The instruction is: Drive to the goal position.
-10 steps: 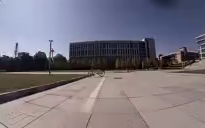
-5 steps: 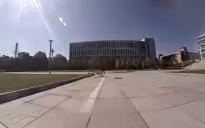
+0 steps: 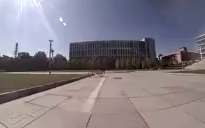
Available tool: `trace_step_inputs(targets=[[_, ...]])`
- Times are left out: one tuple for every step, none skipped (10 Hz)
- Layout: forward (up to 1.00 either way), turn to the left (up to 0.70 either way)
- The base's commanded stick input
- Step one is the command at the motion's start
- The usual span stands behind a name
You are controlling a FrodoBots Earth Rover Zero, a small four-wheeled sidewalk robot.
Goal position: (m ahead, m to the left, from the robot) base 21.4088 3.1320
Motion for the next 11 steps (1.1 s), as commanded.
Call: trace_step_inputs(targets=[[0.06, 0.00], [0.06, 0.00], [0.06, 0.00], [0.06, 0.00], [0.06, 0.00], [0.06, 0.00], [0.06, 0.00], [0.06, 0.00], [0.06, 0.00], [0.06, 0.00], [0.06, 0.00]])
